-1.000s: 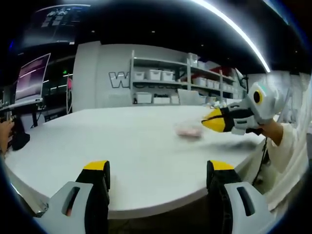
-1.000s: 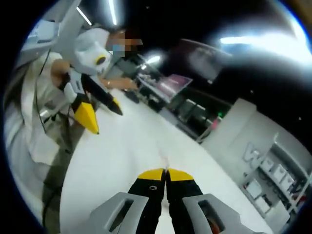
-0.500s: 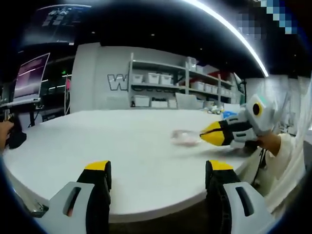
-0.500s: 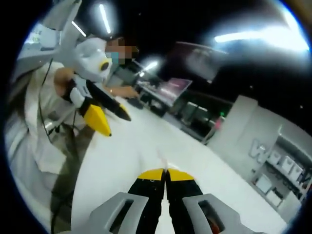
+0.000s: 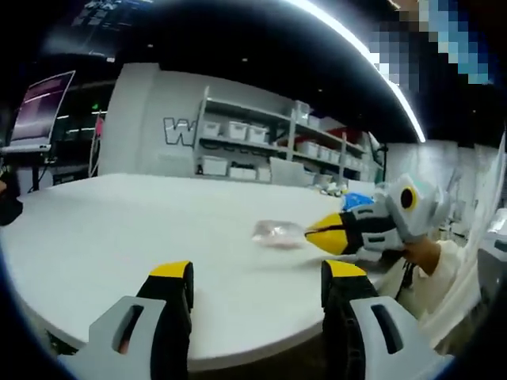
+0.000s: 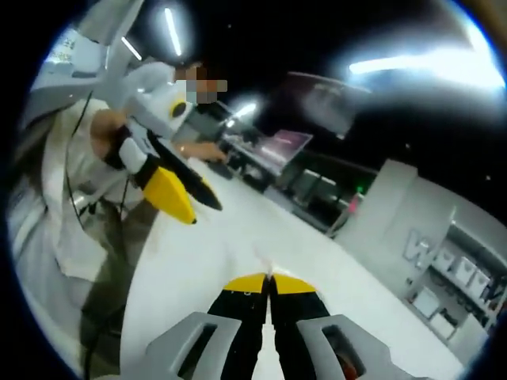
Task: Open the resealable bag by pulling the two sides of the seal apart until the entire bag opening is separated and visibly accessible.
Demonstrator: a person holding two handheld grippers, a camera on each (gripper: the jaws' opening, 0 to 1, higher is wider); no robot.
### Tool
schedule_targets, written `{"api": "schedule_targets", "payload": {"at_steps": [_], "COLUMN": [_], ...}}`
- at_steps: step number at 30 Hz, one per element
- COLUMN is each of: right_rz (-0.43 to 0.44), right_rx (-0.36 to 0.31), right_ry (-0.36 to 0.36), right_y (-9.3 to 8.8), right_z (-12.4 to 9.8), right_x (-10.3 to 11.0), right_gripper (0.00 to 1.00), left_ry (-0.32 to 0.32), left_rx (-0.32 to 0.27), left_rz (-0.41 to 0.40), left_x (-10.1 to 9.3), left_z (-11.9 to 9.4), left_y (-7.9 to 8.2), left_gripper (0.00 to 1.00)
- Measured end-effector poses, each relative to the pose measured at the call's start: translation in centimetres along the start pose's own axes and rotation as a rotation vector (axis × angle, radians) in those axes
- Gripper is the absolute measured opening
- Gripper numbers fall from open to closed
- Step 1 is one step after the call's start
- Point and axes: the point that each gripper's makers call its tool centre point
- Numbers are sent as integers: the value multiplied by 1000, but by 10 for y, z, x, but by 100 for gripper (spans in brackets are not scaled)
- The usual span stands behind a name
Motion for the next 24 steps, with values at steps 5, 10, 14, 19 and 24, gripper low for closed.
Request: {"api": "schedule_targets", "payload": {"at_steps": [5,10,14,19,24], "right_rz": [-18,-1,0,-26,-11], "right_rx": [2,-11,-19,-24,-35], "right_ry": [12,6,4,2,2], "right_y": [-1,0,2,3,5], "right_z": [0,0,0,-1,-1], "right_x": [4,3,3,4,5], "right_gripper": [0,0,0,0,0], "left_ry": [-26,-35,-77,-74,-79], "left_rx": [-38,-26,-46,-122,-80], "left_rz": [-108,-124,-278,-524,-556], "left_x": [-7,-12,-24,-29,-34], "left_z": [6,10,16,25,26], "left_y": [5,0,3,15,7], "left_gripper": [53,48,36,38,31]}}
Point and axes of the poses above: the point that each gripper's makers call its tool centre point, and the gripper's own axes: z roughly forward along the fingers, x roughly to its left, y roughly out of its top, and after that the axes turned 15 degrees about -x, right-handed
